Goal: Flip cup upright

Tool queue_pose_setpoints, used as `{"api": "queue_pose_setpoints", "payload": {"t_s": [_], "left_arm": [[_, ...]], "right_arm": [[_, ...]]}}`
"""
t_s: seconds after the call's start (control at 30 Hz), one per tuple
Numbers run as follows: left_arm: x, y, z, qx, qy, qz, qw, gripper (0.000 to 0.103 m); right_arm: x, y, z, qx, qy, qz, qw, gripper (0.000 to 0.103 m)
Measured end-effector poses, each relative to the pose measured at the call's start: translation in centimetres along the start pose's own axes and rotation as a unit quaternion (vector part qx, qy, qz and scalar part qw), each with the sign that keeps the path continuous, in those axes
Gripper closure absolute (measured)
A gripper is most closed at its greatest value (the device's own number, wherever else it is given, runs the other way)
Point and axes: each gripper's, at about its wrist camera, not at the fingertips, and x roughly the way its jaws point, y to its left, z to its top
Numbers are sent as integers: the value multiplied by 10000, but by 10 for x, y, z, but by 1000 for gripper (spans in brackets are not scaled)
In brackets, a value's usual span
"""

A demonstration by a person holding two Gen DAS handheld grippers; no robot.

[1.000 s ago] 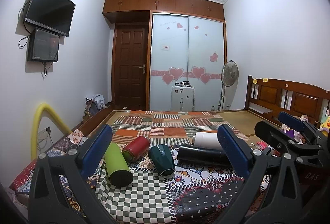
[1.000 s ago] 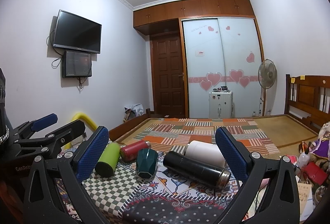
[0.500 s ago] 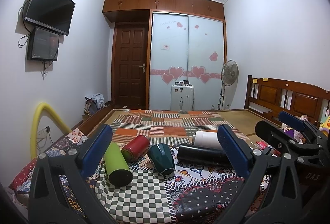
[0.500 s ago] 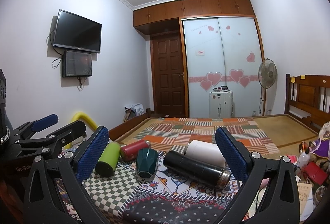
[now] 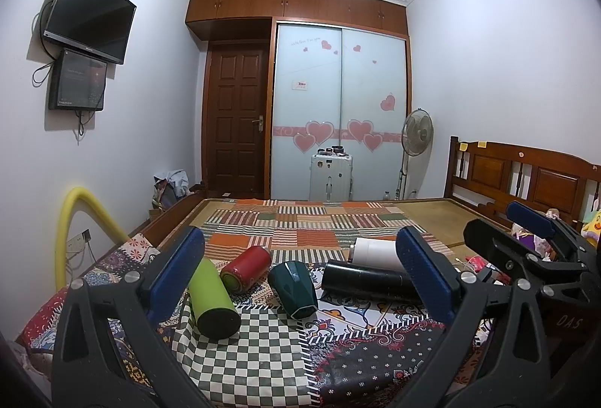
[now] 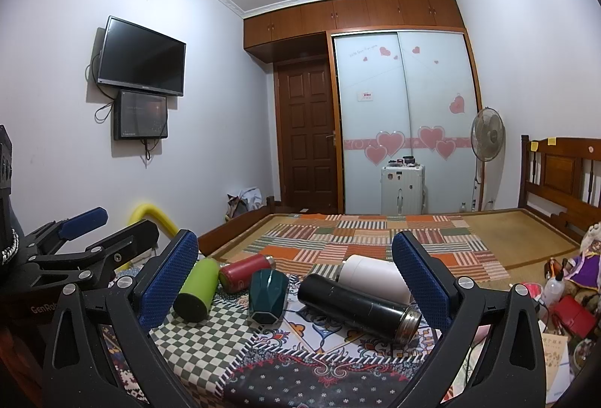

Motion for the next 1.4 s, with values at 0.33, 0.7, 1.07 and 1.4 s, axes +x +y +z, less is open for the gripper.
{"api": "queue_pose_setpoints", "payload": {"t_s": [0.33, 0.7, 1.07, 1.4], "left_arm": [[-1, 0, 0, 21, -27, 5, 10000, 0], [1, 3, -1, 19, 0, 40, 10000, 0], [39, 28, -23, -132, 694, 249, 9972, 0], [81, 64, -64, -206, 1385, 479, 9890, 0]], "right_arm": [[0, 0, 0, 3, -4, -2, 10000, 0], [0, 0, 0, 3, -5, -7, 10000, 0], [28, -5, -11, -12, 417, -32, 9991, 0], [104, 1, -35, -243, 1418, 294, 9892, 0]]}}
